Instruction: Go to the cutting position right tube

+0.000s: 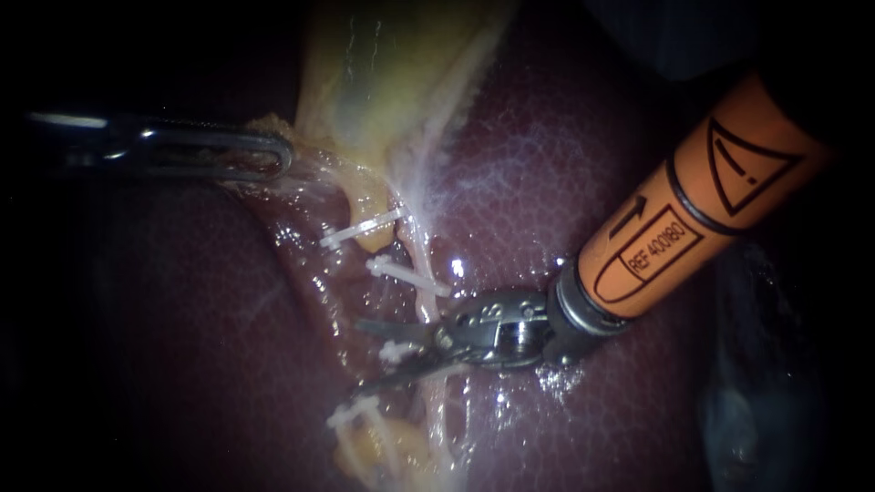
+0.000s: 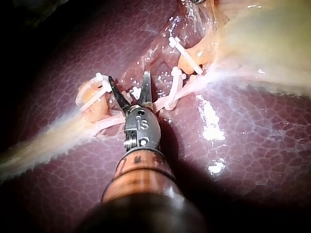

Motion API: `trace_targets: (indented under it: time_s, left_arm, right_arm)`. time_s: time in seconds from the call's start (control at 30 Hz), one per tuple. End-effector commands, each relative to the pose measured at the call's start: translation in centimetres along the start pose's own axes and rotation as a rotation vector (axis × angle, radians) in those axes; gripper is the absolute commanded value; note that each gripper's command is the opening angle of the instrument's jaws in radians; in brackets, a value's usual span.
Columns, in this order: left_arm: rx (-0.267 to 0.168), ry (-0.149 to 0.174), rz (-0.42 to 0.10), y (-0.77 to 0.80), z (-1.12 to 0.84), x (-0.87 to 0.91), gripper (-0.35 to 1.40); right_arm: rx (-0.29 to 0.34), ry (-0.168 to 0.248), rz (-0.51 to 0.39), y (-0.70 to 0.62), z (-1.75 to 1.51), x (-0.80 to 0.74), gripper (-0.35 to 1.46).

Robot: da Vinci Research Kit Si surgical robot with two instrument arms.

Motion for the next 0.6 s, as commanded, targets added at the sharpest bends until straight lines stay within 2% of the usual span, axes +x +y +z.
trace_targets:
  time_s: [0.03, 0.17, 0.43, 0.6]
  left_arm:
    - [-0.001, 0.000, 0.000, 0.00, 0.00, 0.00, -0.35]
    - [-0.001, 0.000, 0.001, 0.00, 0.00, 0.01, -0.35]
    - [0.000, 0.001, 0.001, 0.01, -0.01, 0.01, -0.35]
    - [0.001, 0.001, 0.001, 0.02, -0.02, 0.01, -0.35]
  right_arm:
    - [0.000, 0.001, 0.000, 0.00, 0.00, 0.00, 1.02]
    - [0.004, 0.001, 0.000, -0.03, -0.07, 0.02, 1.02]
    - [0.026, 0.002, 0.008, -0.10, -0.47, 0.12, 1.02]
    - [0.041, 0.000, 0.062, -0.11, -0.68, 0.11, 1.02]
